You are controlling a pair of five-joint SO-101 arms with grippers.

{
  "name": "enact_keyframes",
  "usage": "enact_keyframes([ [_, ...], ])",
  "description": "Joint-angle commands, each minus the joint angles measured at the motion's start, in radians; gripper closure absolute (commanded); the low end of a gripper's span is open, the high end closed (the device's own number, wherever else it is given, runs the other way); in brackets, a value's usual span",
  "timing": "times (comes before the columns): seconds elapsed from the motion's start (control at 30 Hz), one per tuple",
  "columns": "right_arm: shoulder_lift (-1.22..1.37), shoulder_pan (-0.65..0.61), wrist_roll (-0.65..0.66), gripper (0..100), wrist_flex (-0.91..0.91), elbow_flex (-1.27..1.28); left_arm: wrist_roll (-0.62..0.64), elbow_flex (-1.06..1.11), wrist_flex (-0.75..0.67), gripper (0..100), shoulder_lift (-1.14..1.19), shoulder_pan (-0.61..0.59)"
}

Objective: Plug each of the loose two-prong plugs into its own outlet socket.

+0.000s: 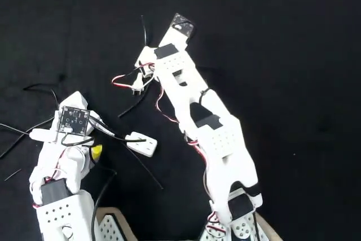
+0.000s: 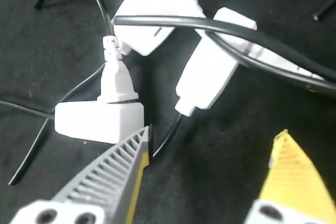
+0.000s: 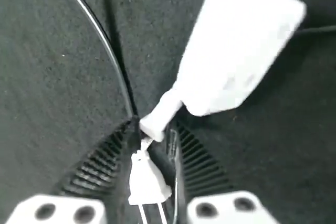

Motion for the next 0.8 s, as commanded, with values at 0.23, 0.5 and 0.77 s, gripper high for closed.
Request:
enact_keyframes([
  [0.23, -0.008, 0.003, 0.112, 98.6, 0.299, -0.208, -0.006, 0.008, -0.015, 65, -0.011, 0.012],
  [0.5, -0.005, 0.014, 0.219, 98.6, 0.585, -0.460, -0.006, 0.008, -0.015, 65, -0.011, 0.010],
  [0.77, -0.013, 0.015, 0.600, 98.7, 0.746, -0.730, -0.006, 0.008, -0.015, 65, -0.011, 0.010],
])
